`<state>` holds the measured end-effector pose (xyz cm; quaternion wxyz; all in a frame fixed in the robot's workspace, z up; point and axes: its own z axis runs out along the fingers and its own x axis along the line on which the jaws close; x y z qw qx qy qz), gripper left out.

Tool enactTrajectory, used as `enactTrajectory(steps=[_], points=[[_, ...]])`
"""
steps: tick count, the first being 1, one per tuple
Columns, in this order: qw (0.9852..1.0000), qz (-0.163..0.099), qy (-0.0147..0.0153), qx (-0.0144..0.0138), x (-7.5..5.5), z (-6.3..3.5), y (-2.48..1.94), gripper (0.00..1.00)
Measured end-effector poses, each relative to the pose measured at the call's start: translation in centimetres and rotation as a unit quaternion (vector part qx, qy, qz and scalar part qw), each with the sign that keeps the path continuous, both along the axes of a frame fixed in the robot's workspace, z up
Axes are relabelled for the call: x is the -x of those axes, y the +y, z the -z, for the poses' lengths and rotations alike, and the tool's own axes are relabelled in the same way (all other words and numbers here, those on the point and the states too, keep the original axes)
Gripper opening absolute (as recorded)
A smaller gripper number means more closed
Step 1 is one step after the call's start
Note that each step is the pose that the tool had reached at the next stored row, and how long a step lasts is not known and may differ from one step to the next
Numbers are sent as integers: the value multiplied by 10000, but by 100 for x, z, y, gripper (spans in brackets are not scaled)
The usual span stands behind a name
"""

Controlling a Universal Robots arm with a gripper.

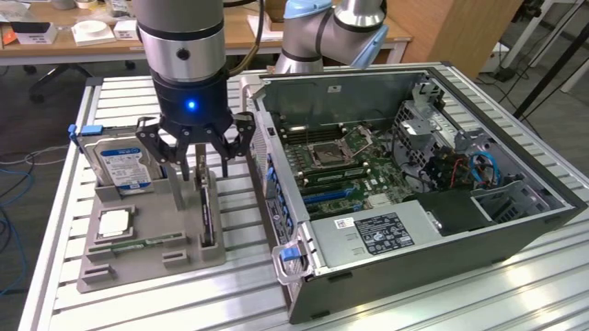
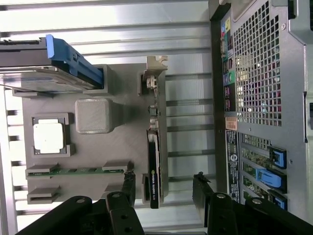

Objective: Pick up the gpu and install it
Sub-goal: 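Pick up the gpu and move the gpu toward the slot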

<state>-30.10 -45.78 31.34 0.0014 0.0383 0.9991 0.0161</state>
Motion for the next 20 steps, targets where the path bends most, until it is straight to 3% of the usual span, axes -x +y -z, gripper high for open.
enactTrajectory(steps=[10,20], points=[[10000,0,-35,2,0,115,0,59],[10000,0,-87,22,5,226,0,59]])
